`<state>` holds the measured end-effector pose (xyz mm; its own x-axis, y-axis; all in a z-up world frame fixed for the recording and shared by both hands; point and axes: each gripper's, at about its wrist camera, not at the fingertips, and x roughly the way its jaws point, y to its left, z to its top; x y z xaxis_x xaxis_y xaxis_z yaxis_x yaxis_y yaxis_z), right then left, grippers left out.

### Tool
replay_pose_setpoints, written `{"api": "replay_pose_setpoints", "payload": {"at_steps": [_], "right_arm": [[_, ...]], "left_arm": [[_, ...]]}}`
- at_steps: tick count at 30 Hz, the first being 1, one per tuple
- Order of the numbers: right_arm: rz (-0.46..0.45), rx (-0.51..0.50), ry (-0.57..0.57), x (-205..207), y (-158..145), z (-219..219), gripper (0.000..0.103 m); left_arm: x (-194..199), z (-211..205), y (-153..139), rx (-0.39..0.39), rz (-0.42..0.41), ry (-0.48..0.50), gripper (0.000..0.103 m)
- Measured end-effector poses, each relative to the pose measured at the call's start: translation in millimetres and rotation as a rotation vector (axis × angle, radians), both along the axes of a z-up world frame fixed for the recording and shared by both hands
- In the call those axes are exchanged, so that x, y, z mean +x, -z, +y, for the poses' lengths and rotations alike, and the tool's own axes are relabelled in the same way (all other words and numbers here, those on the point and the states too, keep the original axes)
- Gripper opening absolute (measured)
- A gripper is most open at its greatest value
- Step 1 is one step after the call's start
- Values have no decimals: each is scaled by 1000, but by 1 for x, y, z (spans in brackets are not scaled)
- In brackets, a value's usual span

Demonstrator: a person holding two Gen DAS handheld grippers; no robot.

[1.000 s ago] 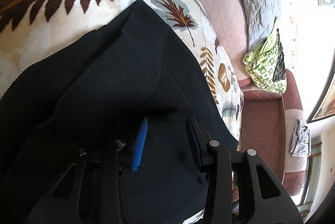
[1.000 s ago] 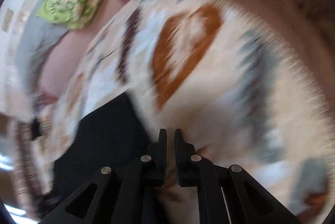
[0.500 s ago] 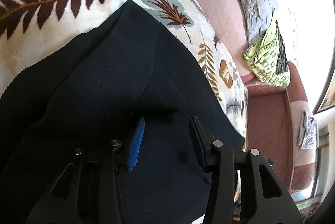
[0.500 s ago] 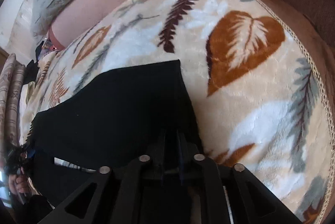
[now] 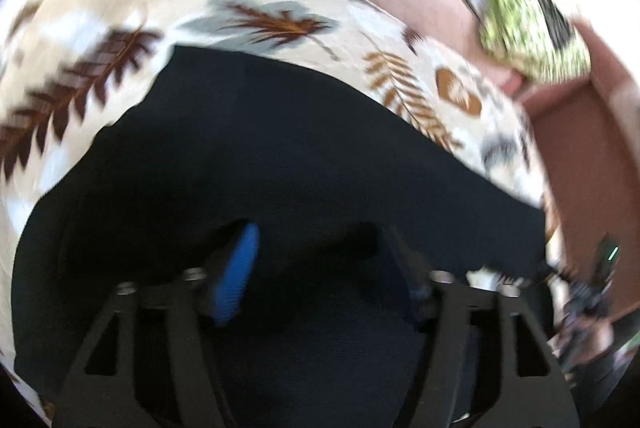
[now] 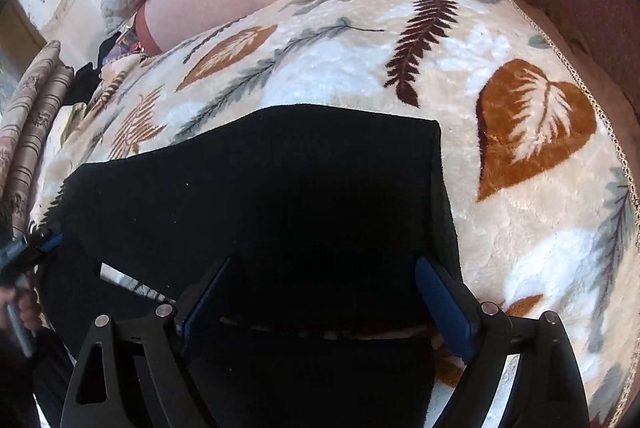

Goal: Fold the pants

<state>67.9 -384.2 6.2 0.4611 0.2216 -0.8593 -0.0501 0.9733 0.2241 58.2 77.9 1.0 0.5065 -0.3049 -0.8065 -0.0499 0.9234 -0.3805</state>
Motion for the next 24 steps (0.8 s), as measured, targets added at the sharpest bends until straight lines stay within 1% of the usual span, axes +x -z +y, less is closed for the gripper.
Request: {"api": "replay_pose_setpoints", "payload": {"at_steps": [1,2,3,5,7,11,20,24], "right_arm": [[2,-21,-13,-1,0,2,90],[4,-43,-26,2,1,8,90],[6,-81,-48,2,3,13,90],[6,-134,-72,0,4,20,91],[9,-142,-76,3,5,20,91],[10,-146,-77,3,6,19,92],[8,-159,-85,0,6,19,92],[7,-160,-86,0,7,20,92]], "left_arm": [[0,-8,0,44,-6,20,79],[1,-17,1,103,-3,32,79],[2,-22,2,145,2,43,79],[4,-29,4,202,6,55,79],[2,-26,6,209,5,57,79],[2,-22,7,195,2,55,79],[-2,-34,6,255,-1,78,79],[-2,-32,6,252,-3,77,79]]}}
